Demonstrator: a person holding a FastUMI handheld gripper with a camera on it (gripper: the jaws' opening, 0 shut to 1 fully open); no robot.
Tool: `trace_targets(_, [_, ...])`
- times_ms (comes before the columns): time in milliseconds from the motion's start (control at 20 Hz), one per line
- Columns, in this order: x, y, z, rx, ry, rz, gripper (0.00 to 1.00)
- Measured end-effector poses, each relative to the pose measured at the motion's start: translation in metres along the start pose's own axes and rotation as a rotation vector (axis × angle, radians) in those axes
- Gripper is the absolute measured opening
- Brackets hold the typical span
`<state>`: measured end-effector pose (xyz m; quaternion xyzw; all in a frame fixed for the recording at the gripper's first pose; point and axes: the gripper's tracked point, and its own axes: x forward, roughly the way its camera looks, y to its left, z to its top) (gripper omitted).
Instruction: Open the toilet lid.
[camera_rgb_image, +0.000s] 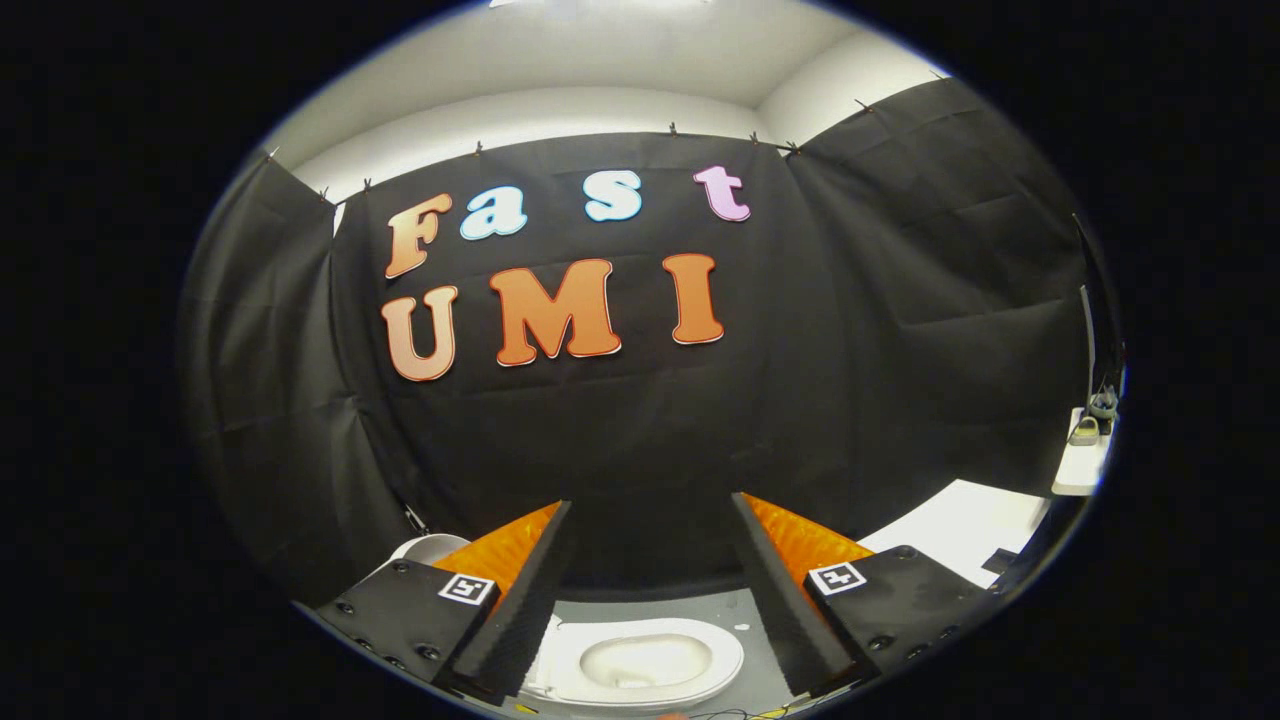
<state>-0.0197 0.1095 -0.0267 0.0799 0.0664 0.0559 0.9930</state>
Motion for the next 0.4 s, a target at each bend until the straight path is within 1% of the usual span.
trace_targets(100, [0.001, 0.002, 0.004, -0.016, -0.008, 0.0, 0.98])
trace_targets(200, [0.002, 0.005, 0.002, -0.005, -0.002, 0.015, 0.98])
trace_targets(400, [0.006, -0.002, -0.008, 0.026, 0.022, 0.005, 0.98])
